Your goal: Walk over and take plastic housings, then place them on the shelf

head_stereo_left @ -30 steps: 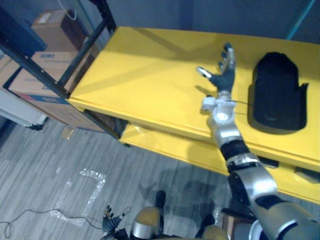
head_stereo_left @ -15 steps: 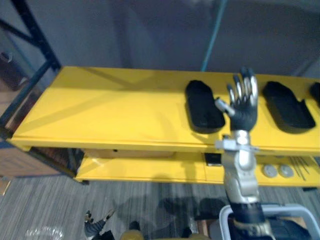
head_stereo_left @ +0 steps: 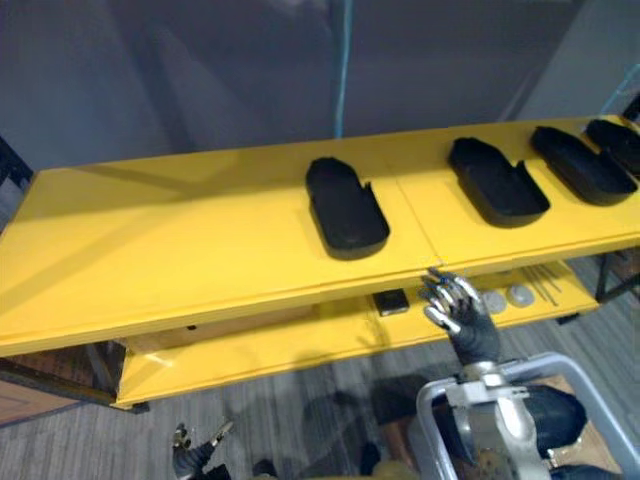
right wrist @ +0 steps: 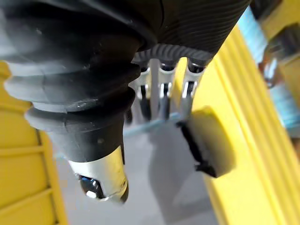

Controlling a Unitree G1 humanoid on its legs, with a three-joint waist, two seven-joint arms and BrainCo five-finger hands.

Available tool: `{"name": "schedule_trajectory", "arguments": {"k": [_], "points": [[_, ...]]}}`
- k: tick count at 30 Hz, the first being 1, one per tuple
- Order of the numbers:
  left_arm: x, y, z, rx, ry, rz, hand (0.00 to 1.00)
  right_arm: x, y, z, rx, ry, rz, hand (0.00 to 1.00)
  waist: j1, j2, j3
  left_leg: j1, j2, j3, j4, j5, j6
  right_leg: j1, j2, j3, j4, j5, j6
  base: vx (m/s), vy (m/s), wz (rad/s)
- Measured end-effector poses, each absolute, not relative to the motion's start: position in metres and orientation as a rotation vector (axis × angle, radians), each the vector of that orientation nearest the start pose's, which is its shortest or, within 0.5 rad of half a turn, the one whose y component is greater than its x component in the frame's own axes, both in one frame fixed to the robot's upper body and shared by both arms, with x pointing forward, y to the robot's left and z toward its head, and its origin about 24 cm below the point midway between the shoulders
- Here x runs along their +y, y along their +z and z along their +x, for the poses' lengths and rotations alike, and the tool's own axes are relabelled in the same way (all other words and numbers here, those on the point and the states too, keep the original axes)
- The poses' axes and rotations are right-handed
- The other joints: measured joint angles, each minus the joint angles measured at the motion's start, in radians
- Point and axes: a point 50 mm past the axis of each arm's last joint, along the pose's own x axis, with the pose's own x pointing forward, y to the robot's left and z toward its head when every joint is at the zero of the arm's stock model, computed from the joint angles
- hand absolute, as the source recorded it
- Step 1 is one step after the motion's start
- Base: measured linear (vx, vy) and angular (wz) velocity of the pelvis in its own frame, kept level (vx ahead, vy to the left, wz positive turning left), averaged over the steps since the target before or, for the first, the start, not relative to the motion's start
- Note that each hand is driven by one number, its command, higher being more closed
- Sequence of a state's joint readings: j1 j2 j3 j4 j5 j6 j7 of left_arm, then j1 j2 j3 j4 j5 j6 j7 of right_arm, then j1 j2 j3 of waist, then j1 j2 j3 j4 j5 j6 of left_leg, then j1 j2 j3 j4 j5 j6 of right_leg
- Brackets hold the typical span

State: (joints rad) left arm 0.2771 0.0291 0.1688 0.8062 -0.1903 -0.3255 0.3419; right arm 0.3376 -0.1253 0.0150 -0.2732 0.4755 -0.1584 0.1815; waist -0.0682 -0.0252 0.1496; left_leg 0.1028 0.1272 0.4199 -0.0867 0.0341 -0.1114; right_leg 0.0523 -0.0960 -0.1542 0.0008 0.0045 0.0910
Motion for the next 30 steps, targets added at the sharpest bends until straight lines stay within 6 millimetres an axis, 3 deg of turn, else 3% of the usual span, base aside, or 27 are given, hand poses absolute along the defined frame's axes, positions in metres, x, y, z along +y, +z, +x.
{"name": "schedule_trajectory", "arguments": {"k": [6, 10, 15, 20, 23, 30], "points": [[0.214, -0.134, 0.077, 0.761, 0.653, -0.016, 0.0, -0.155, 0.05, 0.188, -0.122, 0.191, 0.316, 1.0, 0.002, 0.007, 0.0, 0.001, -0.001, -0.003, 0.0, 0.0, 0.0, 0.003, -0.001, -0.006, 0.0, -0.001, -0.002, 0.0, 0.001, 0.01], [0.212, -0.134, 0.078, 0.761, 0.639, -0.014, 0.0, -0.139, 0.044, 0.199, -0.098, 0.219, 0.177, 1.0, 0.004, 0.022, -0.002, 0.001, -0.008, -0.025, 0.0, 0.001, 0.001, 0.01, -0.009, -0.022, 0.0, -0.003, -0.001, 0.01, 0.009, 0.11], [0.214, -0.134, 0.077, 0.766, 0.637, -0.003, 0.0, -0.139, 0.041, 0.212, -0.095, 0.182, 0.081, 1.0, 0.029, 0.041, -0.009, 0.0, -0.016, -0.053, 0.0, 0.001, 0.001, 0.024, -0.018, -0.051, 0.0, -0.008, 0.001, 0.02, 0.014, 0.18], [0.217, -0.135, 0.076, 0.779, 0.63, 0.012, 0.0, -0.128, 0.038, 0.228, -0.089, 0.191, 0.007, 1.0, 0.035, 0.041, -0.009, 0.003, -0.021, -0.085, 0.0, 0.003, 0.004, 0.056, -0.022, -0.09, -0.012, -0.01, 0.002, 0.02, 0.005, 0.2], [0.215, -0.136, 0.075, 0.793, 0.618, 0.015, 0.0, -0.128, 0.036, 0.236, -0.078, 0.161, -0.021, 1.0, 0.055, 0.041, -0.01, 0.003, -0.022, -0.087, 0.0, 0.004, 0.005, 0.056, -0.023, -0.091, -0.012, -0.009, 0.002, 0.01, 0.006, 0.04], [0.213, -0.139, 0.068, 0.826, 0.611, 0.024, 0.0, -0.132, 0.034, 0.244, -0.064, 0.065, -0.06, 1.0, 0.055, 0.043, -0.012, 0.021, -0.025, -0.11, 0.0, 0.005, 0.005, 0.09, -0.025, -0.116, -0.015, -0.015, 0.005, 0.01, 0.004, 0.09]]}}
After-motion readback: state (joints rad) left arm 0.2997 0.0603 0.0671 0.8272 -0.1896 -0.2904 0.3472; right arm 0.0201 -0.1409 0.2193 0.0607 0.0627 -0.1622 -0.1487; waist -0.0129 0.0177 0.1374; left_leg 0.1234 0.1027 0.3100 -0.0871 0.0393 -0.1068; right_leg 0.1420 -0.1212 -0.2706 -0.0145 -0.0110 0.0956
